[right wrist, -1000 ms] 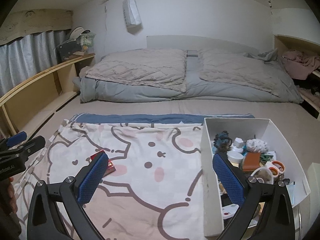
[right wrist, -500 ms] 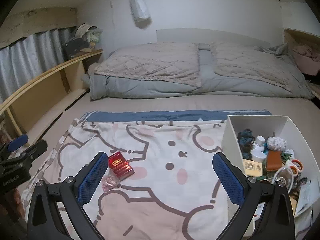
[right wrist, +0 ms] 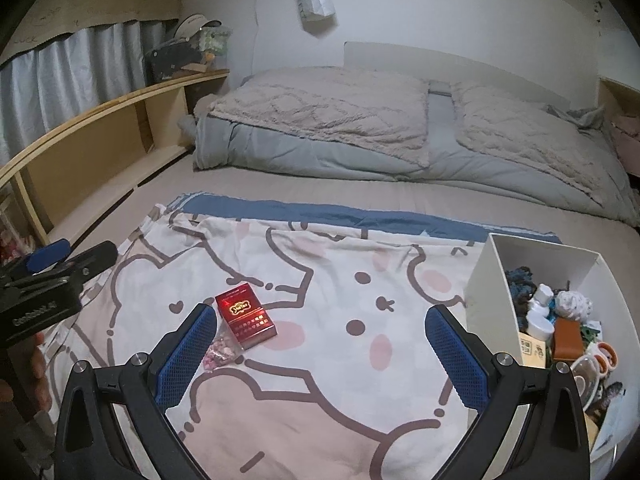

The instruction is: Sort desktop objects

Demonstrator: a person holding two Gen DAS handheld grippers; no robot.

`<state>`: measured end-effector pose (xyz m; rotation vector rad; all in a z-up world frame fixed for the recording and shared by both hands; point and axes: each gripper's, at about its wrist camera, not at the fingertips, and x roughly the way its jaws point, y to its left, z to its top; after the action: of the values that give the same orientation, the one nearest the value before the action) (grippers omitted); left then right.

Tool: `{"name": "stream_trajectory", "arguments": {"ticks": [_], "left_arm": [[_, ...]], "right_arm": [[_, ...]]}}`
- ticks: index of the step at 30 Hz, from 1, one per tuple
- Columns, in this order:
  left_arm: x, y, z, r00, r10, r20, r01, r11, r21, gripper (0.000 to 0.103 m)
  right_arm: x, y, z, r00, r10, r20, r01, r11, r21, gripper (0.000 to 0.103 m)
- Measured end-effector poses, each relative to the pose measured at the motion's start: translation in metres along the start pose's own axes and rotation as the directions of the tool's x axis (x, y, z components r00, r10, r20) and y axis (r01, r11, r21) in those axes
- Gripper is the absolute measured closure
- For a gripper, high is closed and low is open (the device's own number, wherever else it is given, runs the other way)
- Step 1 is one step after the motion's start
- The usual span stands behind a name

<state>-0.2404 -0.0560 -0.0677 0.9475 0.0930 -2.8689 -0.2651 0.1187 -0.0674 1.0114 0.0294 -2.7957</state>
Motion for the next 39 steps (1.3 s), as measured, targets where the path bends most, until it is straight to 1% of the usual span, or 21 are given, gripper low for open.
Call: {"name": "stream_trajectory", "arguments": {"ticks": [3, 8, 10, 13, 17, 26, 29, 33, 39], "left_arm": [[0.01, -0.002, -0.001, 1.0, 0.005, -0.013, -0.005, 1.0, 0.003, 0.005], [0.033, -0.012, -0.009, 0.998, 0.015, -0.061, -0.014, 1.0, 0.013, 0.005], [0.043, -0.016, -0.013, 0.997, 0.018, -0.08, -0.017, 1.0, 0.023, 0.005], [0.055, -0.023, -0.017, 0.995, 0.028, -0.099, -0.023, 0.999, 0.048, 0.005], [0.07, -0.031, -0.023, 0.992, 0.036, -0.124, -0.026, 0.997, 0.077, 0.005], [0.103, -0.038, -0.044, 0.979, 0.043, -0.198, -0.02, 0.993, 0.117, 0.005], [0.111, -0.037, -0.05, 0.976, 0.049, -0.213, -0.022, 0.991, 0.129, 0.005], [0.123, -0.032, -0.06, 0.969, 0.048, -0.242, -0.015, 0.991, 0.133, 0.005], [0.14, -0.023, -0.075, 0.957, 0.057, -0.283, -0.014, 0.988, 0.154, 0.005]], "right_arm": [[0.008, -0.001, -0.001, 1.0, -0.001, -0.017, 0.001, 1.0, -0.001, 0.0], [0.026, -0.004, 0.002, 0.999, -0.021, -0.039, 0.021, 1.0, 0.0, 0.0], [0.037, -0.007, 0.004, 0.998, -0.02, -0.06, 0.02, 1.0, 0.009, 0.0], [0.051, -0.012, 0.007, 0.995, -0.02, -0.097, 0.024, 0.999, 0.041, 0.0], [0.066, -0.015, 0.011, 0.993, -0.01, -0.117, 0.019, 0.997, 0.076, 0.0], [0.102, -0.009, 0.012, 0.986, -0.006, -0.165, 0.015, 0.998, 0.055, 0.0], [0.115, -0.008, 0.01, 0.983, 0.005, -0.183, 0.008, 0.998, 0.07, 0.0], [0.132, -0.004, 0.005, 0.975, 0.048, -0.218, -0.03, 0.996, 0.085, 0.0], [0.146, 0.004, 0.002, 0.972, 0.069, -0.224, -0.051, 0.995, 0.085, 0.0]]}}
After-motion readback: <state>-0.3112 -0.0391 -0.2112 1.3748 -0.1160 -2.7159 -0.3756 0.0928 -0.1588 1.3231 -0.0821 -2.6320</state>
